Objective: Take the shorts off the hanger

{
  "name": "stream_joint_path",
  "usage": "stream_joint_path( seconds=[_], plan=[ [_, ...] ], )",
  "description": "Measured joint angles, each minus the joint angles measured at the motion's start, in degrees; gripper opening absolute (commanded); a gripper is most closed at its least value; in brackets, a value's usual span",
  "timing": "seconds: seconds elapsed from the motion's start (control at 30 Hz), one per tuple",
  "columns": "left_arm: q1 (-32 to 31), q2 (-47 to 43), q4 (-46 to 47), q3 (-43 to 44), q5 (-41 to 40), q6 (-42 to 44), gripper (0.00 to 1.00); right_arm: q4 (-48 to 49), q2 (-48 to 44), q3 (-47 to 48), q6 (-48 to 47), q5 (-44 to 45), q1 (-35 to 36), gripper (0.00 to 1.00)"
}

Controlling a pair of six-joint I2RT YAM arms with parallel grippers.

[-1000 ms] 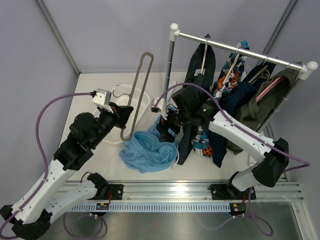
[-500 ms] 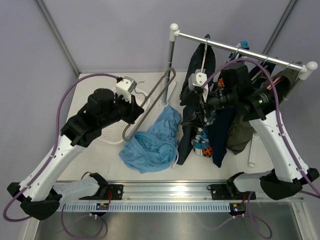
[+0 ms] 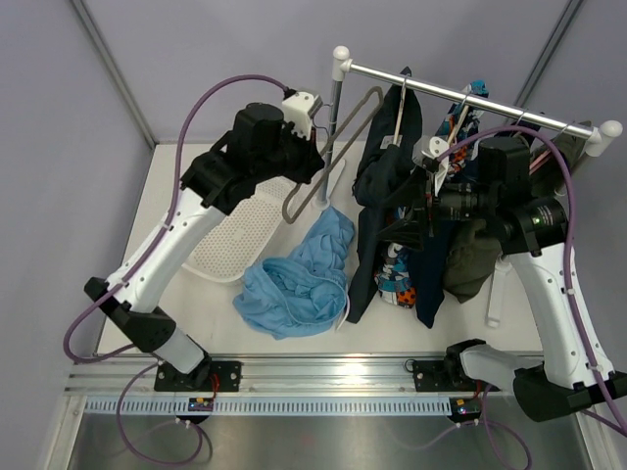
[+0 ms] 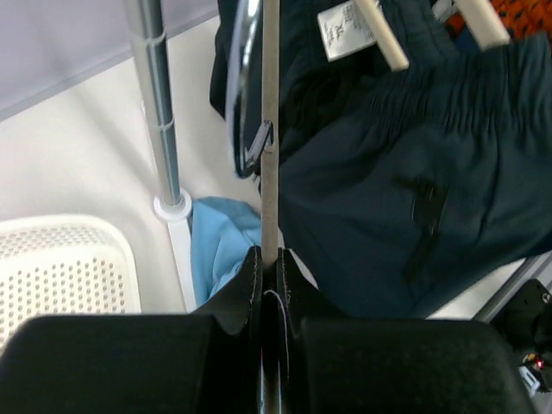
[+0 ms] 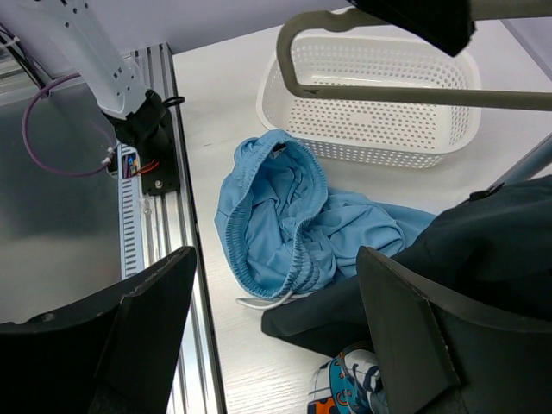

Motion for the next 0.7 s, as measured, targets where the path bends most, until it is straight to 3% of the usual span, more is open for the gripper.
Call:
stream_joint_path(
  seconds=[0.23, 0.7],
  plan=[
    [-1.73, 12.33, 0.33, 14.60, -2.89, 1.27, 0.00, 4.04, -2.64, -4.50, 3.43, -1.03, -1.97, 0.83],
    [-2.32, 22.16, 10.05, 21.75, -7.98, 3.45, 0.00, 10.29, -4.94, -11.89, 8.31, -3.10, -3.28, 0.83]
  ],
)
